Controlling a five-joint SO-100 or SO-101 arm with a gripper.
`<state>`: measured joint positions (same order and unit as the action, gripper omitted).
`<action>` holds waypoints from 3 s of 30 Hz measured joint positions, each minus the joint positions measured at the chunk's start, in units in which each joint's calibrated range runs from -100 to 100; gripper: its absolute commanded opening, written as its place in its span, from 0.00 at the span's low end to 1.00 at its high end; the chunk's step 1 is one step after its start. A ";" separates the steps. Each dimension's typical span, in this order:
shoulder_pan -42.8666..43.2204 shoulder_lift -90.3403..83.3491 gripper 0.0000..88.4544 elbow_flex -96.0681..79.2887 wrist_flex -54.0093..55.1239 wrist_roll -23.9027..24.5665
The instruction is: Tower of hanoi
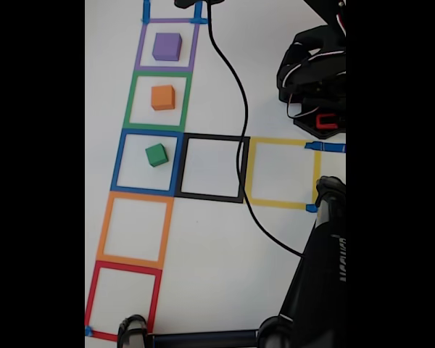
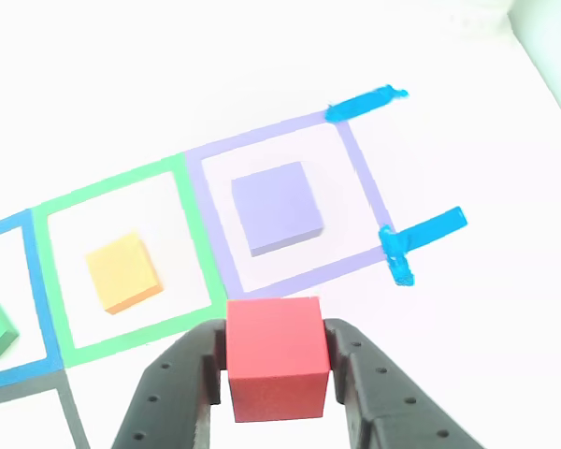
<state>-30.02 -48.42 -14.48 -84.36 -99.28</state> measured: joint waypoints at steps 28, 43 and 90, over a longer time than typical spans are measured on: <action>-6.44 27.94 0.03 -54.63 94.40 -0.54; -4.33 43.65 0.03 -58.61 118.98 -0.36; -0.94 52.93 0.17 -59.41 132.69 -0.36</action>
<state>-30.95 4.52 -73.88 48.33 -99.64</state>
